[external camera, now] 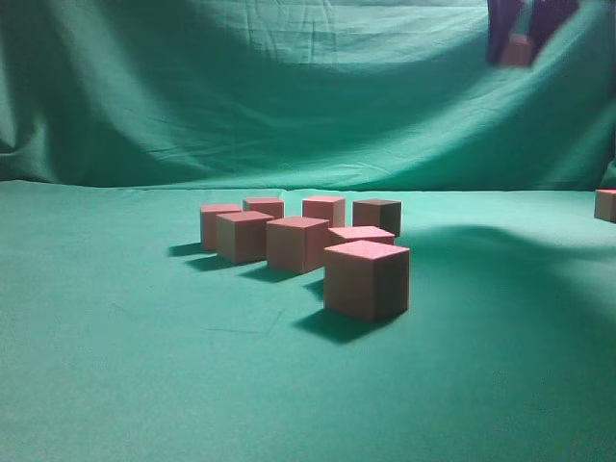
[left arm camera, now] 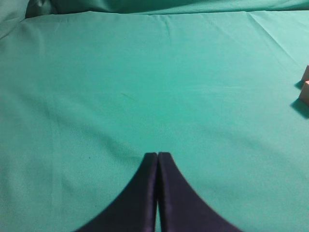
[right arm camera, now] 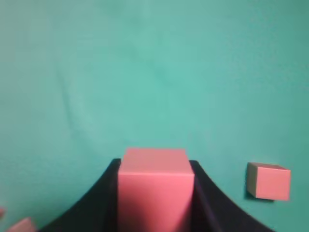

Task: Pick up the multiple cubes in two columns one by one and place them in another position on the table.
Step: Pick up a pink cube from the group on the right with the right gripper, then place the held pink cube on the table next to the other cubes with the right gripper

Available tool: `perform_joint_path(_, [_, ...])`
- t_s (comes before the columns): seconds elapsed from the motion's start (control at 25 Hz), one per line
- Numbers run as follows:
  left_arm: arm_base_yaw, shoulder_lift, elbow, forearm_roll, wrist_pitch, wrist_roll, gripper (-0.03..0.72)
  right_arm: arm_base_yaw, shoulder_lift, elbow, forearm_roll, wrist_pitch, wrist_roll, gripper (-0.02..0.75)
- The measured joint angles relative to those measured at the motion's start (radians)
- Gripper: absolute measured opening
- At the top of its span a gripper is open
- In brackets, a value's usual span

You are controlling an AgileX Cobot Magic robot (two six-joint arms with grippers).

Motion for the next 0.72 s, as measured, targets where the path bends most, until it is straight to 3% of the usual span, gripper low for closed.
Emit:
perform_joint_path(0.4, [0.0,0.0,0.0,0.0,0.0,0.0,0.0,0.134,-0.36,0.042,0.052,0.019,-0.02,0.255])
perform_joint_path(0.72, [0.0,0.0,0.0,0.0,0.0,0.0,0.0,0.266,-0.66,0.459,0.055,0.023,-0.033,0.255])
